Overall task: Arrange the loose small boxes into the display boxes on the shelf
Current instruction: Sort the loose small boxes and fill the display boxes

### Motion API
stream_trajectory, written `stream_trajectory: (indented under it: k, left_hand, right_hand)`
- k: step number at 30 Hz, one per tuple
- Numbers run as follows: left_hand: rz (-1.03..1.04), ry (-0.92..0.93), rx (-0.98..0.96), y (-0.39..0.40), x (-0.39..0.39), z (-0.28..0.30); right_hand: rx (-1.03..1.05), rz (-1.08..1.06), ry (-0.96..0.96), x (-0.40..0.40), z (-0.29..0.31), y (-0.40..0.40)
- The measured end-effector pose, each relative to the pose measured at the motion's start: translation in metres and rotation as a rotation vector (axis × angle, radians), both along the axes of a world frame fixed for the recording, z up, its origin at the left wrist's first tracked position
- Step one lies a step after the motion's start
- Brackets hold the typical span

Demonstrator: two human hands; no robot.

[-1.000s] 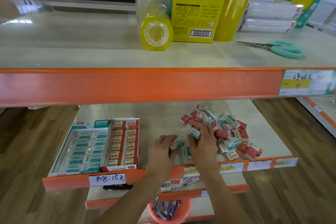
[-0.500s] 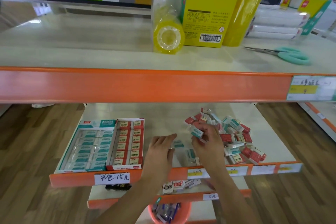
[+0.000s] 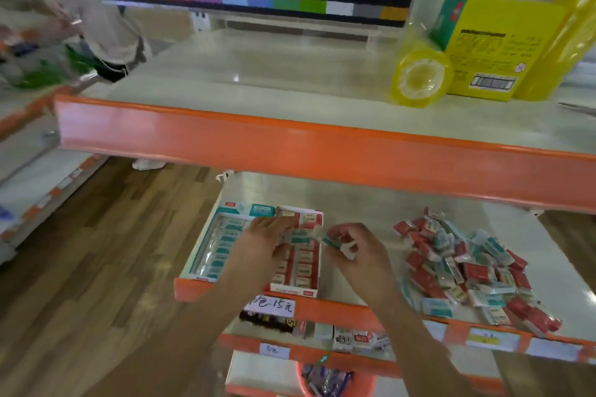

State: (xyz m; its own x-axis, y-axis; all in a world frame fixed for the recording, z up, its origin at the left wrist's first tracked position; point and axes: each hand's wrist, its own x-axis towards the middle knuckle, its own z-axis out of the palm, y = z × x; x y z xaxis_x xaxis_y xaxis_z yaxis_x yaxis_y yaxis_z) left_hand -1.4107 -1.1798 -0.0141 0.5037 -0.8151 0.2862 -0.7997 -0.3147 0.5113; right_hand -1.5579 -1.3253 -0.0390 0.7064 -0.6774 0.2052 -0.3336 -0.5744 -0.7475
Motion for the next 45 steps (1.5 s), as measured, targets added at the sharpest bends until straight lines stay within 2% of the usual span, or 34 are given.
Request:
stream_trajectory:
  k: [5, 8, 14, 23, 32, 36, 41, 45]
  left_hand:
    - [0.073, 0.011, 0.094, 0.040, 0.053, -0.006]
    - [0.108, 0.020, 0.129, 0.049, 0.079, -0.012]
    - [0.162, -0.105, 0.219, 0.044, 0.104, -0.021]
    - [0.174, -0.193, 0.306, 0.036, 0.108, -0.035]
    - [0.273, -0.119, 0.286, 0.028, 0.101, -0.034]
    - [0.333, -0.189, 0.261, 0.028, 0.091, -0.032]
    - [0.286, -0.261, 0.211, 0.006, 0.068, -0.023]
    - [0.212, -0.185, 0.239, -0.014, 0.040, -0.019]
  right_hand:
    - [0.058, 0.143, 0.026, 0.046, 0.004, 0.035]
    - [0.005, 0.192, 0.084, 0.073, 0.003, 0.051]
    - [-0.248, 0.100, 0.247, 0.112, 0.003, 0.060]
    - [-0.310, 0.065, 0.336, 0.137, 0.001, 0.058]
    - [-0.247, 0.029, 0.298, 0.139, -0.011, 0.058]
    - [-0.202, 0.021, 0.207, 0.125, -0.014, 0.055]
    - [-0.169, -0.071, 0.109, 0.092, -0.015, 0.043]
    - [-0.177, -0.132, 0.113, 0.070, -0.009, 0.030]
